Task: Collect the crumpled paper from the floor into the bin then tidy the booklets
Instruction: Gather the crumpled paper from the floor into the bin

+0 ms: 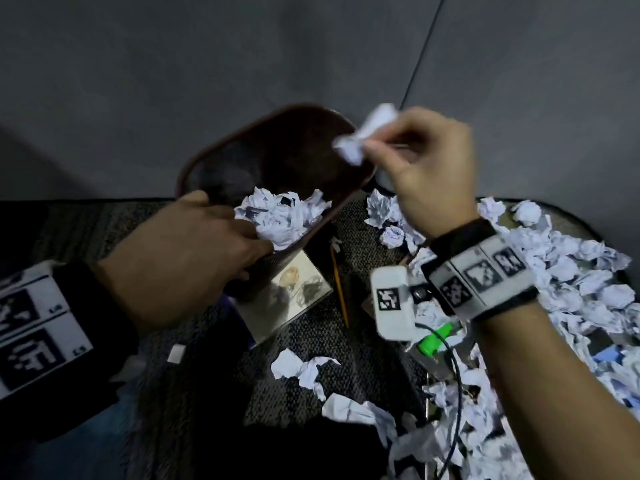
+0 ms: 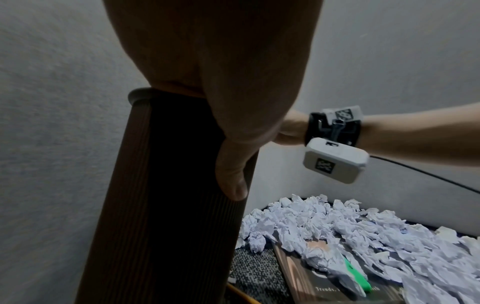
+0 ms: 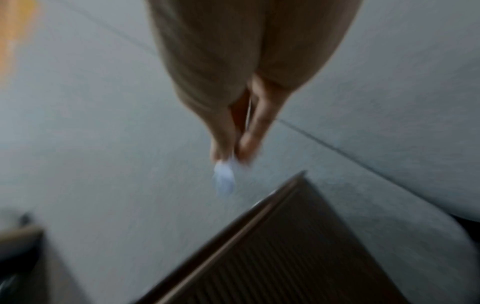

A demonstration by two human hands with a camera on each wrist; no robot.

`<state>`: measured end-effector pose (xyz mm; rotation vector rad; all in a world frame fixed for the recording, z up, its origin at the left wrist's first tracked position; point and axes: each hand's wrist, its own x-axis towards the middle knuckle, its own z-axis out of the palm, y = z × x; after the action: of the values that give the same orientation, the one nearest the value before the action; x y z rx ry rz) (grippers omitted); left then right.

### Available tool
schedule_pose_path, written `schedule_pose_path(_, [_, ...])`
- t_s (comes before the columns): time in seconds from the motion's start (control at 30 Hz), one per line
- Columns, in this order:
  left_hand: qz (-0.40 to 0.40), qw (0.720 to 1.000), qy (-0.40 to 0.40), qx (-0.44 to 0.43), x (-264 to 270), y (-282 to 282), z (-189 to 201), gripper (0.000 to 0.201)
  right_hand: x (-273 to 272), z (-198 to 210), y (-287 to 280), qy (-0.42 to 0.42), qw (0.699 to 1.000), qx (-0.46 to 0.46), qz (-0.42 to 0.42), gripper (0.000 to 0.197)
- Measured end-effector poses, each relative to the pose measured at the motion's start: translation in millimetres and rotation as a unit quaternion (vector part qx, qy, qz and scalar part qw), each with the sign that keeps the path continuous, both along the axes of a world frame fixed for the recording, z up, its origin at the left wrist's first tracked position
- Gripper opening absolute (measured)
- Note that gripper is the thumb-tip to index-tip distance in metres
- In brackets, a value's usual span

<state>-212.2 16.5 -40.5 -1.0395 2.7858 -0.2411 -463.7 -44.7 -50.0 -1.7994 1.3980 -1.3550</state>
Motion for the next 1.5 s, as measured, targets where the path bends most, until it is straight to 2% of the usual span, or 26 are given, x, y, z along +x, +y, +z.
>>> schedule_pose_path(0.07, [0.001, 1.0, -0.007, -0.005, -6, -1, 2, 0.025, 10, 8, -10, 0.148, 0.981, 0.07, 0.101, 0.013])
schedule_pose_path(0.1, [0.003, 1.0, -0.01, -0.005, -8, -1, 2, 0.024, 7, 7, -13, 0.18, 0.971, 0.096, 0.125, 0.021])
schedule_pose_path(0.17, [0.005, 1.0, -0.013, -0.007, -12, -2, 4, 0.023, -12, 5, -14, 0.164, 0.973, 0.096, 0.13, 0.03])
schedule_pose_path(0.23, [0.008, 1.0, -0.016, -0.008, -13, -2, 4, 0.023, -34, 1, -11, 0.123, 0.983, 0.08, 0.109, 0.029])
schedule_pose_path(0.3, [0.014, 1.0, -0.016, -0.007, -13, -3, 4, 0.025, -53, -20, -19, 0.119, 0.986, 0.088, 0.069, 0.026])
schedule_pose_path(0.37, [0.013, 1.0, -0.014, -0.01, -13, -4, 3, 0.025, -72, -59, -32, 0.155, 0.981, 0.12, -0.004, 0.024])
schedule_pose_path(0.4, [0.01, 1.0, -0.012, -0.014, -14, -4, 3, 0.025, -82, -81, -38, 0.207, 0.963, 0.164, -0.046, 0.028])
schedule_pose_path(0.43, [0.006, 1.0, -0.011, -0.019, -16, -3, 2, 0.026, -90, -103, -43, 0.269, 0.93, 0.238, -0.078, 0.051])
schedule_pose_path(0.47, [0.0, 1.0, -0.009, -0.023, -18, -1, 1, 0.029, -97, -124, -45, 0.313, 0.886, 0.326, -0.103, 0.082])
schedule_pose_path(0.5, [-0.004, 1.0, -0.006, -0.024, -20, 1, 0, 0.034, -100, -142, -45, 0.316, 0.854, 0.394, -0.125, 0.105])
schedule_pose_path(0.53, [-0.008, 1.0, -0.002, -0.023, -22, 2, -2, 0.04, -98, -154, -46, 0.301, 0.84, 0.428, -0.142, 0.119])
schedule_pose_path(0.57, [-0.009, 1.0, -0.001, -0.02, -24, 4, -4, 0.044, -93, -164, -49, 0.282, 0.842, 0.436, -0.147, 0.126])
schedule_pose_path(0.67, [0.001, 1.0, -0.01, -0.013, -25, 4, -10, 0.045, -70, -183, -62, 0.281, 0.849, 0.424, -0.141, 0.134])
schedule_pose_path(0.77, [0.016, 1.0, -0.018, -0.008, -25, -1, -12, 0.044, -51, -204, -65, 0.337, 0.832, 0.397, -0.193, 0.128])
schedule_pose_path(0.93, [0.029, 0.999, -0.022, -0.007, -25, -4, -15, 0.04, -48, -225, -71, 0.427, 0.816, 0.321, -0.219, 0.091])
schedule_pose_path(1.1, [0.037, 0.999, -0.013, 0.0, -26, -1, -16, 0.038, -56, -235, -92, 0.411, 0.824, 0.295, -0.256, 0.038])
schedule_pose_path(1.17, [0.041, 0.999, -0.014, -0.002, -27, -2, -16, 0.038, -60, -237, -97, 0.388, 0.835, 0.3, -0.251, 0.025])
schedule_pose_path(1.3, [0.041, 0.999, -0.029, 0.002, -27, 0, -14, 0.038, -74, -222, -90, 0.35, 0.872, 0.279, -0.196, 0.024])
schedule_pose_path(1.4, [0.037, 0.999, -0.024, 0.006, -32, 4, -7, 0.02, -88, -202, -69, 0.323, 0.894, 0.264, -0.163, 0.033])
schedule_pose_path(1.5, [0.025, 1.0, -0.008, 0.008, -38, 10, -2, 0.037, -95, -167, -37, 0.287, 0.917, 0.219, -0.173, 0.031])
